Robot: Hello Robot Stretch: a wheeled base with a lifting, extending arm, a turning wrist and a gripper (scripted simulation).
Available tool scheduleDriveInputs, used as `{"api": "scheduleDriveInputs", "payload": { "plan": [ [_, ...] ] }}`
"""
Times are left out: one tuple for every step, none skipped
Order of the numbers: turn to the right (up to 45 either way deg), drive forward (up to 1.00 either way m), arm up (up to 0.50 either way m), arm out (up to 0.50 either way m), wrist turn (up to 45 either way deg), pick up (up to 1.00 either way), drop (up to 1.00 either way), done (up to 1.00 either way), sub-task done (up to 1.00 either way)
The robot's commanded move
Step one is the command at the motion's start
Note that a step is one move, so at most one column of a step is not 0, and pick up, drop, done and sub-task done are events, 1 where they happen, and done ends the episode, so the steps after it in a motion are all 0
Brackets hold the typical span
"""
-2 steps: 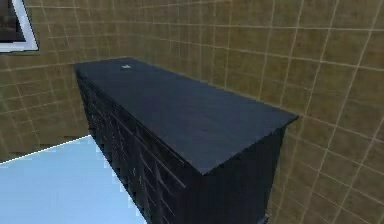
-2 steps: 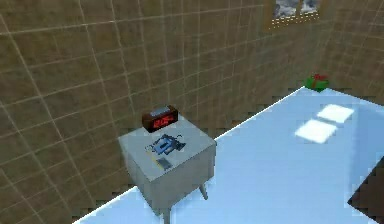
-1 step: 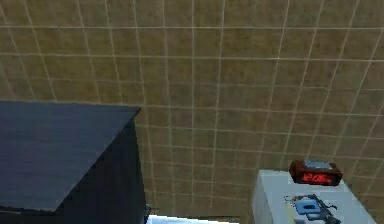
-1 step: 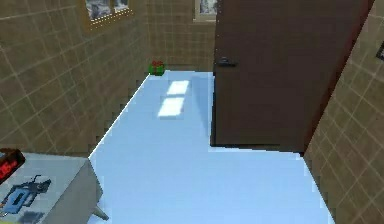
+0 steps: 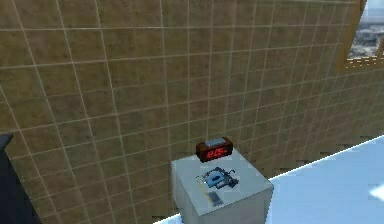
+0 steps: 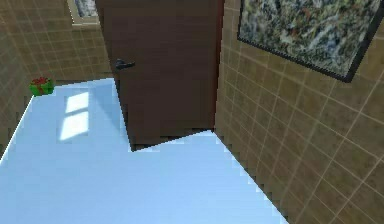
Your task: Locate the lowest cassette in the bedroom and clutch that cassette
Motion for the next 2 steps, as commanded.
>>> {"api": "scheduleDriveInputs", "payload": {
  "plan": [
    [0.0,0.3,0.0,0.0,0.0,0.0,0.0,0.0,0.0],
    [-45.0,0.0,0.0,0.0,0.0,0.0,0.0,0.0,0.0]
  ]
}}
